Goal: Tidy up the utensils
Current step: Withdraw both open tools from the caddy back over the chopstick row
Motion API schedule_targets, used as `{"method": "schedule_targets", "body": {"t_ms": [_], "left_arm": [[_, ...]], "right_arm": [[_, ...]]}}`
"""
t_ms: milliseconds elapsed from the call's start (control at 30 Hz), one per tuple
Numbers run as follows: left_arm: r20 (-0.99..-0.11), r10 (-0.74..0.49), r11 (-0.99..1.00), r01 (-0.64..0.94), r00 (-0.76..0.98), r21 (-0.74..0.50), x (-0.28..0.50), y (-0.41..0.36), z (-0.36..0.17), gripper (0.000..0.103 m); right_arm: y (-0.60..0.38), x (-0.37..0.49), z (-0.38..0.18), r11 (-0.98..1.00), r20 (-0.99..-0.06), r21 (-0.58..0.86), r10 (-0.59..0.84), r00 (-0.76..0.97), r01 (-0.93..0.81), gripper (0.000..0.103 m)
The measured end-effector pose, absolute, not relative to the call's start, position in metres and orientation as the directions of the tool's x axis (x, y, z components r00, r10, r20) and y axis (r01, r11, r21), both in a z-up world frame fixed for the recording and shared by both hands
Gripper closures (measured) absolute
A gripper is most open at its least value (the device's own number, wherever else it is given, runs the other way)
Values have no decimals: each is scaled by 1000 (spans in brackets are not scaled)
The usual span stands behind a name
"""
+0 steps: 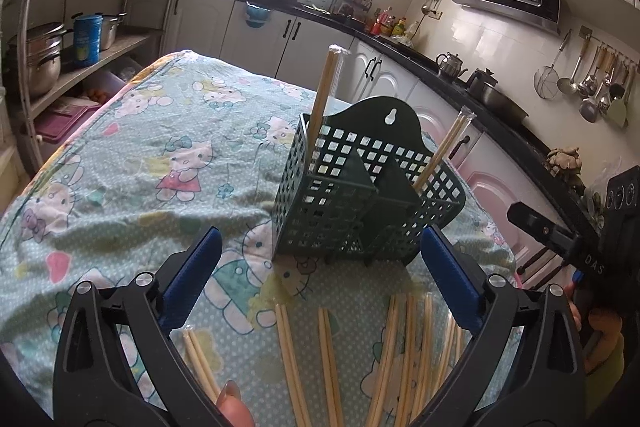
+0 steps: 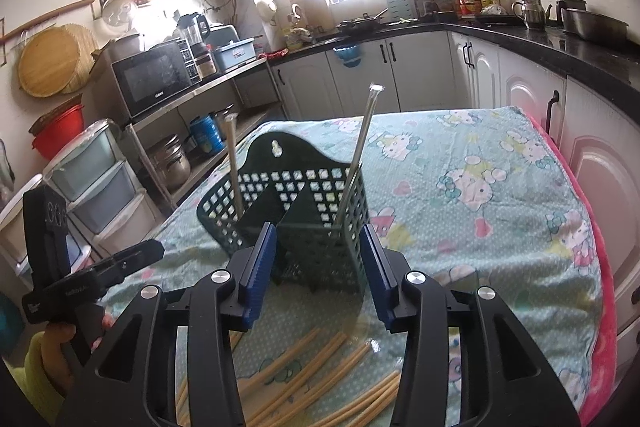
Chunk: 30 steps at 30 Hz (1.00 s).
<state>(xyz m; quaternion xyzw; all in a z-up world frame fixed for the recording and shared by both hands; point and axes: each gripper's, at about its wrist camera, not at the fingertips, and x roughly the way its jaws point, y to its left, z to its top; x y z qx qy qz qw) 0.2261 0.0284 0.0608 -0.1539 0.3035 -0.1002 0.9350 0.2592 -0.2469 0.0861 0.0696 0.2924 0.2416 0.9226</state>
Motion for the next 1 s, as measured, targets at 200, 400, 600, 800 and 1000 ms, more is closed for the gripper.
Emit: {"method": "schedule_targets", "body": {"t_ms": [200,400,600,800,1000], "left_arm": [[-551,-271,934,79,790,-348,221,33,53,12],[-564,-271,934,70,780,-352,214,36,45,12],[-576,-270,934,64,771,-352,209,37,38,12],[-591,-274,934,63,759,-352,204,37,31,12],[-602,-261,942,62,754,-331,199,34,25,12]], "right_arm": [[-241,244,73,872,-530,252,488,693,-421,58],[-241,236,62,871,-549,255,488,679,-420,57],[-240,227,51,869,-567,255,489,663,-423,57],[-241,220,40,871,-587,260,486,647,-417,57],[-241,213,29,872,-611,259,481,629,-415,57]]}}
